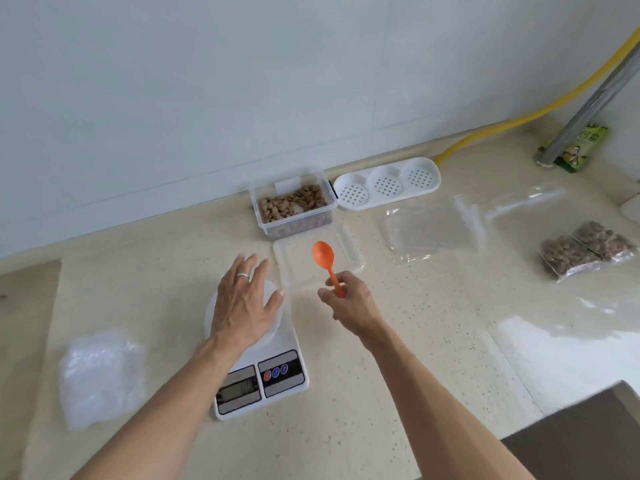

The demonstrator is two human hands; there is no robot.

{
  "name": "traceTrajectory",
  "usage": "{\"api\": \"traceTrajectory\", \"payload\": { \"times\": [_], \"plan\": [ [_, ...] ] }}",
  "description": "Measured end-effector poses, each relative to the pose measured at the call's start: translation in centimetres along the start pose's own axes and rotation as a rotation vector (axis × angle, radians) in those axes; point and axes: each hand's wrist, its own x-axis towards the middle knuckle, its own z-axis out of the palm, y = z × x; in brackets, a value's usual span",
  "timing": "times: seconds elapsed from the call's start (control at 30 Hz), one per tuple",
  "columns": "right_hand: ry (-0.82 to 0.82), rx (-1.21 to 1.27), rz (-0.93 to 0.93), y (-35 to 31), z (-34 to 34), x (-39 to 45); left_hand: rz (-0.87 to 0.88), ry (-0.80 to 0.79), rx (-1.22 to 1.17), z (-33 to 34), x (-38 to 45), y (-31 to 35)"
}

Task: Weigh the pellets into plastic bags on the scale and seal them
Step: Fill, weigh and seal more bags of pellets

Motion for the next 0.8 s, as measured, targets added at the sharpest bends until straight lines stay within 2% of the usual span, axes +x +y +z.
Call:
{"api": "traceTrajectory", "payload": {
  "times": [0.13, 0.27, 0.33, 0.5, 0.57, 0.67, 0.8],
  "plan": [
    [0.048, -0.085, 0.04, -1.2, 2.9, 1.6, -0.1, 0.031, 0.036, -1.5, -1.0, -2.7],
    [-0.041, -0.162, 0.053, -2.0, 5.0, 2.2, -0.171, 0.017, 0.038, -2.3, -2.1, -4.8],
    [-0.098, -0.108, 0.039, -2.5, 5.4, 2.1, -0.182, 0.012, 0.017, -2.6, -2.2, -5.4],
    [-0.285, 0.064, -0.053, -5.2, 4.5, 1.1, -0.017, -0.04, -0.105, -3.8, 0.1, -4.4],
    [-0.313, 0.065, -0.068, -6.4, 4.0, 0.6, 0.0, -0.124, -0.206, -4.9, 1.3, -3.1],
    [-0.3, 0.025, -0.097, -8.3, 2.6, -0.2, -0.106, -0.263, -0.491, -6.5, 2.8, -2.2],
    [-0.315, -0.087, -0.178, -10.6, 1.0, -1.5, -0.064, -0.303, -0.787, -8.6, 4.2, -1.9]
  ]
}}
